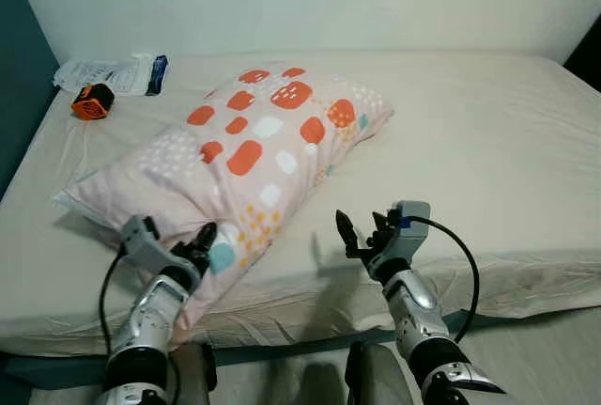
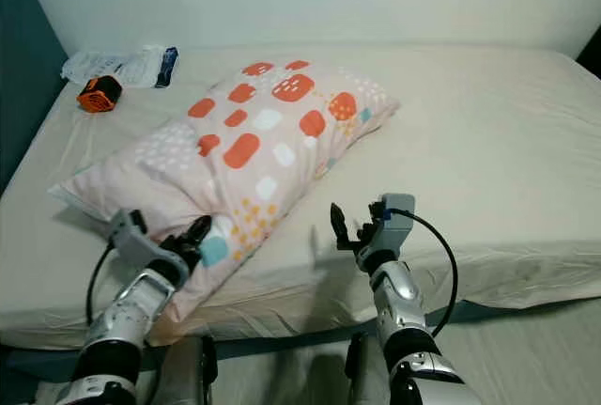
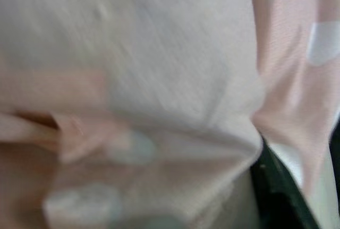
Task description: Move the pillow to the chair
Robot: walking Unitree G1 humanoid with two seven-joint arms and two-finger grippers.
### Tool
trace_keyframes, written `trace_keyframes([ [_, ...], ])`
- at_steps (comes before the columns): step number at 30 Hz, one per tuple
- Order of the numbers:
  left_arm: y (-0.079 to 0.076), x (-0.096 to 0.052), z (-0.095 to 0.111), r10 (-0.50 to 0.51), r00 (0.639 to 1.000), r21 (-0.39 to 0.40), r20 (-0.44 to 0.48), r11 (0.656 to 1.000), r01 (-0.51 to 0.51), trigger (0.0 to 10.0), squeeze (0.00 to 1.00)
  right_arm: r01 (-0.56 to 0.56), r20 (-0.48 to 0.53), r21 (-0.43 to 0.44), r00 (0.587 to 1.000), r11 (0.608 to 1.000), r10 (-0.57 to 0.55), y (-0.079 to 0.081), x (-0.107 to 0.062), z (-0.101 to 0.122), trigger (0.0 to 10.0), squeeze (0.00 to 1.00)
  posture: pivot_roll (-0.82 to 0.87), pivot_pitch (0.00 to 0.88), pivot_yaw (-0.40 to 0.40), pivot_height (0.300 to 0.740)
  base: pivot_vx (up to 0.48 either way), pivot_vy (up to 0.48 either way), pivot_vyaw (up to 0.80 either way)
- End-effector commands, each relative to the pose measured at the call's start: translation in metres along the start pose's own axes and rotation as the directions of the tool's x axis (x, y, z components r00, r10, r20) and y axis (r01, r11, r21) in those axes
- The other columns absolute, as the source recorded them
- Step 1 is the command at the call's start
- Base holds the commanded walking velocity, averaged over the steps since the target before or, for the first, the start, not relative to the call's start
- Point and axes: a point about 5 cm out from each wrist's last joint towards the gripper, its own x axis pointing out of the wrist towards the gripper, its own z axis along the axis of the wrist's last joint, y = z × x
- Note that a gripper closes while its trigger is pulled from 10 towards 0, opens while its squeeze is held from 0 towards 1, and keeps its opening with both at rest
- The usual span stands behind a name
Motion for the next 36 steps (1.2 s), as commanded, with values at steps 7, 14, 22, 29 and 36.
trace_keyframes([
  [7,-0.019,0.003,-0.017,-0.090,0.994,0.019,-0.069,0.996,0.091,0.0,0.00,0.020,-0.014,0.008,1.000,1.000,-0.020,-0.001,-0.002,-0.003,10.0,0.00,0.08,0.052,-0.083,0.561,0.000,0.000,0.00],
  [14,-0.022,0.002,-0.012,-0.128,0.991,0.083,-0.033,0.988,0.131,0.0,0.00,0.025,-0.015,0.003,1.000,1.000,-0.025,-0.002,-0.002,-0.003,10.0,0.00,0.08,0.041,-0.082,0.561,0.000,0.000,0.00],
  [22,-0.049,-0.025,0.004,-0.433,0.900,0.113,-0.052,0.893,0.436,0.0,0.00,0.043,-0.018,-0.007,0.999,0.999,-0.043,-0.005,-0.004,-0.005,10.0,0.00,0.07,0.000,-0.076,0.561,0.000,0.000,0.00],
  [29,-0.071,-0.062,0.007,-0.662,0.733,0.073,-0.160,0.732,0.677,0.0,0.00,0.050,-0.013,-0.005,0.999,0.999,-0.050,-0.006,-0.004,-0.004,10.0,0.00,0.07,0.000,-0.075,0.561,0.000,0.000,0.00],
  [36,-0.086,-0.120,0.035,-0.830,0.505,0.007,-0.237,0.518,0.855,0.0,0.00,0.033,-0.013,-0.012,0.999,0.999,-0.033,-0.002,-0.001,-0.003,10.0,0.00,0.09,0.000,-0.080,0.561,0.000,0.000,0.00],
])
